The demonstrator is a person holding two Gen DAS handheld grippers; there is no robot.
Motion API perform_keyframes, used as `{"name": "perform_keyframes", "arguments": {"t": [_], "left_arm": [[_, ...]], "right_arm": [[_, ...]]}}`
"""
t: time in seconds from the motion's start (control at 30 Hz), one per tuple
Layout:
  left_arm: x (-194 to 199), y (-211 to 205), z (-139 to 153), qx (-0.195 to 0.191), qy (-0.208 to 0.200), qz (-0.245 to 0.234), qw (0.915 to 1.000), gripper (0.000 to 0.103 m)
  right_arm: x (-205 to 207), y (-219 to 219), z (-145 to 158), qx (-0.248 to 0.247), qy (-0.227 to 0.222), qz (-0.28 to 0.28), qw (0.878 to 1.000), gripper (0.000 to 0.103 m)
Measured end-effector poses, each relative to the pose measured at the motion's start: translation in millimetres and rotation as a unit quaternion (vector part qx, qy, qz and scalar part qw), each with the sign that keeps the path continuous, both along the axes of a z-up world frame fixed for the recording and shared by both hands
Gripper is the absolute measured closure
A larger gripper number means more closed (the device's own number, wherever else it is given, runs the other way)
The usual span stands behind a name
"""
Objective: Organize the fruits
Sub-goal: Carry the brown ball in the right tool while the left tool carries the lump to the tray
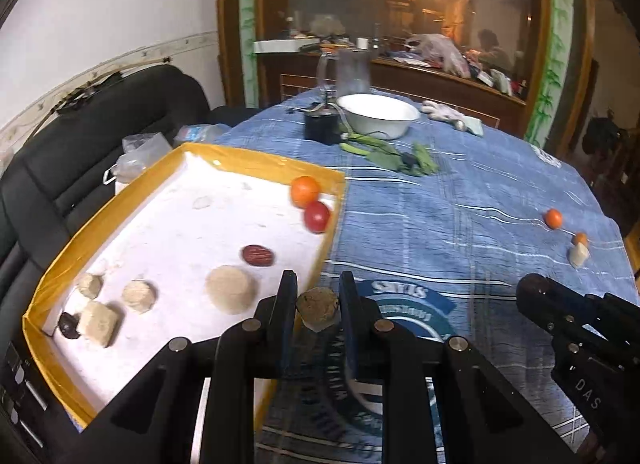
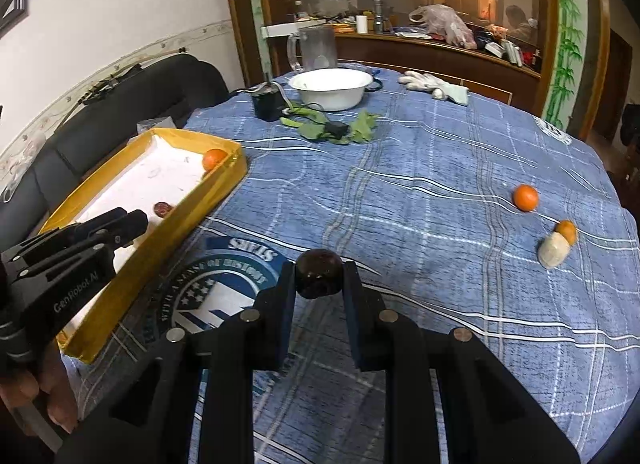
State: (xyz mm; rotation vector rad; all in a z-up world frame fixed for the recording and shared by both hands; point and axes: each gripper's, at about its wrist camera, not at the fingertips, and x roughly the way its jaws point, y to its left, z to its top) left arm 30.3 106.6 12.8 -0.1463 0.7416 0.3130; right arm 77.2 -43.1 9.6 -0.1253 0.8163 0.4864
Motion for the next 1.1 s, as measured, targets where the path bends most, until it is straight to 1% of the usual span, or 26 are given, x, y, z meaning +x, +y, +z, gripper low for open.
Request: {"name": "perform_keyframes", "arguments": {"t": [0.13,0.33,0.53,0.6,0.7,0.87,1.1], "left_arm": [[-10,20,0,-0.002,0.002,0.019,0.9998,0.083],[-24,57,2,-0.002,0.001,0.061,0.9982,0.083],[-30,90,-5,-0.003,0.013,0.098,0.9951,0.083],[-31,97,-8,-0.005,0.017,0.103,0.9945,0.083],[-29,108,-10,-0.009,0.02,0.112,0.9935,0.083],[-19,127,-8,-0.002,0.021,0.126,0.9918,0.083],[-7,144,-14,0.0,0.035,0.137,0.9899,0.083]], "right_arm": [[-2,17,2,0.002,-0.001,0.018,1.0,0.078],[-3,50,5,0.008,-0.004,0.051,0.999,0.078],[-7,90,9,0.014,-0.006,0.088,0.996,0.078],[-8,104,8,0.013,-0.004,0.101,0.995,0.078],[-10,123,5,0.012,0.0,0.119,0.993,0.078],[-16,148,1,0.008,0.002,0.146,0.989,0.078],[-2,165,-11,0.005,0.013,0.148,0.989,0.078]]}}
